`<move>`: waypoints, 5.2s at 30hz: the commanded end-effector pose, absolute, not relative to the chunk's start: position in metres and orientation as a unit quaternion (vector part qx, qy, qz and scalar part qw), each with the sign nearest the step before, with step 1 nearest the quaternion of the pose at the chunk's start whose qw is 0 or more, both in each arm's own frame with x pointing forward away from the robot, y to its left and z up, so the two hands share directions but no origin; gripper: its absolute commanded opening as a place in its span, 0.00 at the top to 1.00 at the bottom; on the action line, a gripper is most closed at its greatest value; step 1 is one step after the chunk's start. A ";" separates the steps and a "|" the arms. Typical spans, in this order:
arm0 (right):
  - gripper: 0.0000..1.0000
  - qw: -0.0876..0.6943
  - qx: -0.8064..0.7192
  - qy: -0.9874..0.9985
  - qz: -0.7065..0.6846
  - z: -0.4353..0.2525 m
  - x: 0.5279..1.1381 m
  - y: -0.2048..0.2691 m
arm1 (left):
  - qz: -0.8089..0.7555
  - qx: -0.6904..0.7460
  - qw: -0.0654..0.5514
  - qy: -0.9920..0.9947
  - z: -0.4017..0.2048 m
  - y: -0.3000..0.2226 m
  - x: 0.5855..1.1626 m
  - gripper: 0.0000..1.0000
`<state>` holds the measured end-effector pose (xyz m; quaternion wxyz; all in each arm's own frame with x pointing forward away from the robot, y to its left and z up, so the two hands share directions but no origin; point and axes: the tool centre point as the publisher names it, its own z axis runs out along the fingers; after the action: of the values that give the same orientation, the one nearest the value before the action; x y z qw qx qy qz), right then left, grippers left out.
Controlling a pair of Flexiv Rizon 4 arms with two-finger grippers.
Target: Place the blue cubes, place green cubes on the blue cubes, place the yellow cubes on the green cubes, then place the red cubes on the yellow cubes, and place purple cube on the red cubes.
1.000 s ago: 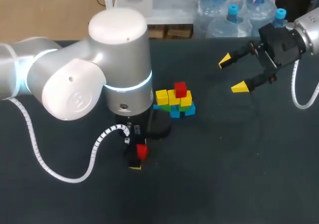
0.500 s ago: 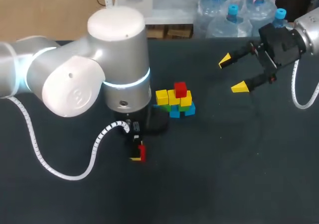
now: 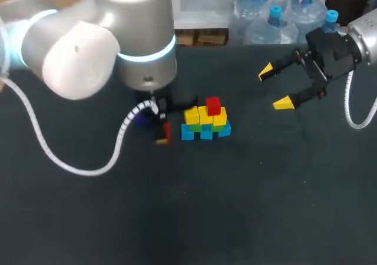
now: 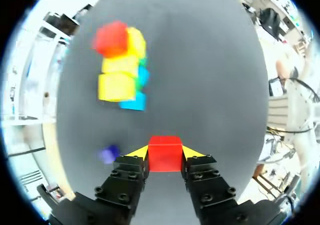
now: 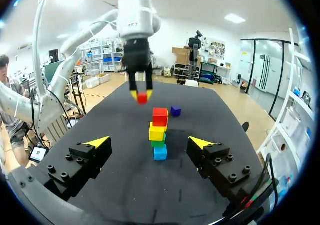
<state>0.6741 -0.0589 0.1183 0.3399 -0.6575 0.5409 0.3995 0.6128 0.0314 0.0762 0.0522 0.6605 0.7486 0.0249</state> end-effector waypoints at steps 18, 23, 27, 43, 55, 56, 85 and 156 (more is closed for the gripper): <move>0.00 0.340 -0.658 0.540 0.399 0.118 0.674 -0.058 | 0.023 0.693 0.059 0.718 0.127 0.006 0.658 1.00; 0.00 0.340 -0.658 0.540 0.399 0.118 0.674 -0.058 | 0.014 0.691 0.056 0.721 0.128 0.002 0.665 1.00; 0.00 0.340 -0.658 0.540 0.399 0.118 0.674 -0.058 | 0.015 0.689 0.054 0.723 0.129 -0.004 0.669 1.00; 0.00 0.340 -0.658 0.540 0.399 0.118 0.674 -0.058 | -0.005 0.692 0.051 0.720 0.111 -0.029 0.675 1.00; 0.00 0.340 -0.658 0.540 0.399 0.118 0.674 -0.058 | -0.014 0.696 0.031 0.717 0.099 -0.042 0.672 1.00; 0.00 0.340 -0.658 0.540 0.399 0.118 0.674 -0.058 | -0.015 0.696 0.030 0.717 0.099 -0.042 0.672 1.00; 0.00 0.340 -0.658 0.540 0.399 0.118 0.674 -0.058 | -0.020 0.682 0.025 0.731 0.091 -0.045 0.661 1.00; 0.00 0.340 -0.658 0.540 0.399 0.118 0.674 -0.058 | -0.027 0.690 0.012 0.723 0.081 -0.048 0.677 0.93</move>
<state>0.6740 -0.0588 0.1184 0.3399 -0.6575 0.5408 0.3996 0.6745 -0.0477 0.0809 0.0150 0.6893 0.7239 -0.0256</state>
